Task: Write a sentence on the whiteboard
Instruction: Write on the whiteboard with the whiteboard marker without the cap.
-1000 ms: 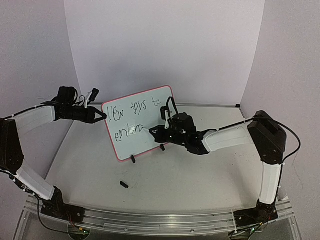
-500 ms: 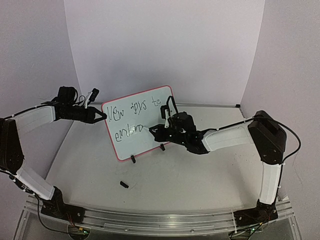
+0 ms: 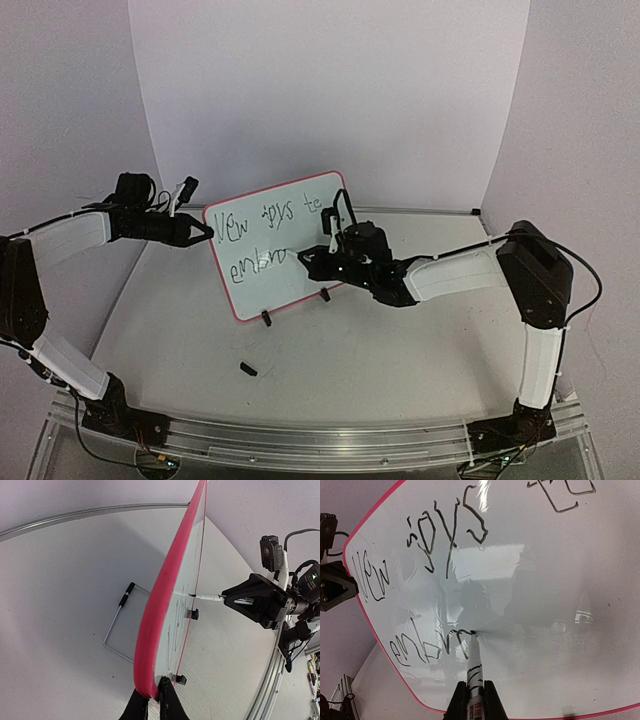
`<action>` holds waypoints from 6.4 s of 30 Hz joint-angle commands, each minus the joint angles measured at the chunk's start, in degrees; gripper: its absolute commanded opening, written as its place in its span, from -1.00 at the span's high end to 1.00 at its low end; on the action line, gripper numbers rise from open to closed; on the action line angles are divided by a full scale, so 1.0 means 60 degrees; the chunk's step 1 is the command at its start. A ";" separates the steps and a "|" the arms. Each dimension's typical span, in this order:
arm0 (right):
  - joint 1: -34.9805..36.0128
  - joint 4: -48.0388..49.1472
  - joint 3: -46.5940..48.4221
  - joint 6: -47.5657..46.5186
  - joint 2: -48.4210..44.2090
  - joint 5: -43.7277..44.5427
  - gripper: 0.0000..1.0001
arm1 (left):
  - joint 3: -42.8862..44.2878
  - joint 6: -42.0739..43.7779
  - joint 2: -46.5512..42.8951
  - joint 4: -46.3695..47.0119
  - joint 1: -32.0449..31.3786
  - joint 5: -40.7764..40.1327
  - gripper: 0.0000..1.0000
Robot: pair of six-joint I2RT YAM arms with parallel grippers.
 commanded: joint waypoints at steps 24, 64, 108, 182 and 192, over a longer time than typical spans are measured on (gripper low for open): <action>-0.0004 0.0266 -0.0638 0.0448 0.0150 0.0001 1.00 | 0.0033 0.0318 0.0321 -0.0768 -0.0127 -0.0871 1.00; 0.0013 0.0489 -0.1096 -0.0438 -0.1796 -0.0422 1.00 | 0.0018 0.0330 0.0190 -0.0781 -0.0142 -0.0899 1.00; -0.1002 -0.0197 0.0219 -0.0307 -0.0201 -0.1572 1.00 | 0.0051 0.0363 0.0207 -0.0828 -0.0246 -0.0973 1.00; -0.1025 -0.0084 -0.0514 0.0003 -0.0477 -0.0221 1.00 | 0.0061 0.0387 0.0263 -0.0858 -0.0248 -0.0995 1.00; -0.1046 -0.0003 -0.0609 -0.0083 -0.0877 0.0273 1.00 | 0.0060 0.0382 0.0256 -0.0846 -0.0260 -0.0974 1.00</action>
